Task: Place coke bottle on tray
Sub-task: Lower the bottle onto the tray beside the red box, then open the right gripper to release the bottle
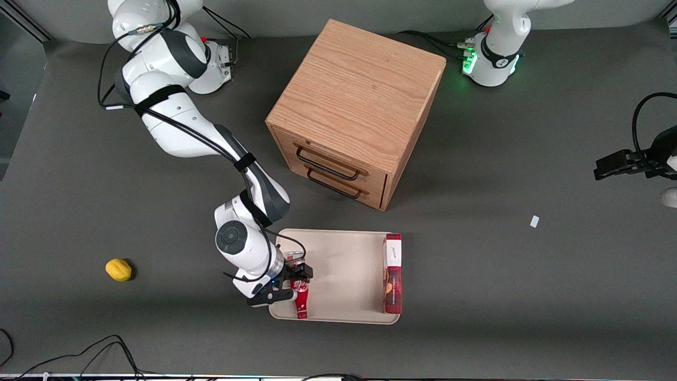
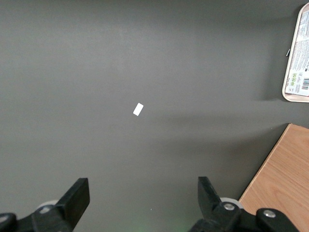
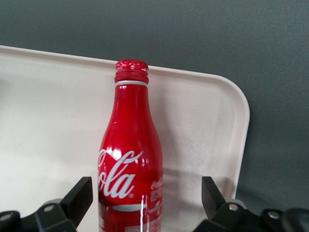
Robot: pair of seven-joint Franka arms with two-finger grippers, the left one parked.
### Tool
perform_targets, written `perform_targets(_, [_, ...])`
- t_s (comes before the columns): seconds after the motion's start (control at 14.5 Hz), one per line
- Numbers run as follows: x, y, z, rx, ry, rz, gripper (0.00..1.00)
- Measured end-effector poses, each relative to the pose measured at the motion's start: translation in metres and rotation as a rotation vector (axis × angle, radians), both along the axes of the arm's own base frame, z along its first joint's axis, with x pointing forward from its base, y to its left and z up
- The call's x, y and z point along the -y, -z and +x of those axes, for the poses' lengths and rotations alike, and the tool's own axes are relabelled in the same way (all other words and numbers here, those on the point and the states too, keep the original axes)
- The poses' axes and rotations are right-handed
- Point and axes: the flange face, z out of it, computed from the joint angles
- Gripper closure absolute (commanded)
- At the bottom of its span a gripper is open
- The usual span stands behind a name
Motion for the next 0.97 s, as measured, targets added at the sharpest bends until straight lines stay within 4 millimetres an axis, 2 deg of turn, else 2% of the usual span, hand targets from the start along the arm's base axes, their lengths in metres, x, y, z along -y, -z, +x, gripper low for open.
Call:
perform_targets(0.69, [-0.002, -0.010, 0.002, 0.016, 0.008, 0.008, 0.00])
perform_targets(0.83, [0.000, -0.030, 0.006, 0.035, 0.012, 0.012, 0.00])
perform_targets(0.97, [0.011, -0.066, 0.011, 0.038, 0.023, -0.002, 0.00])
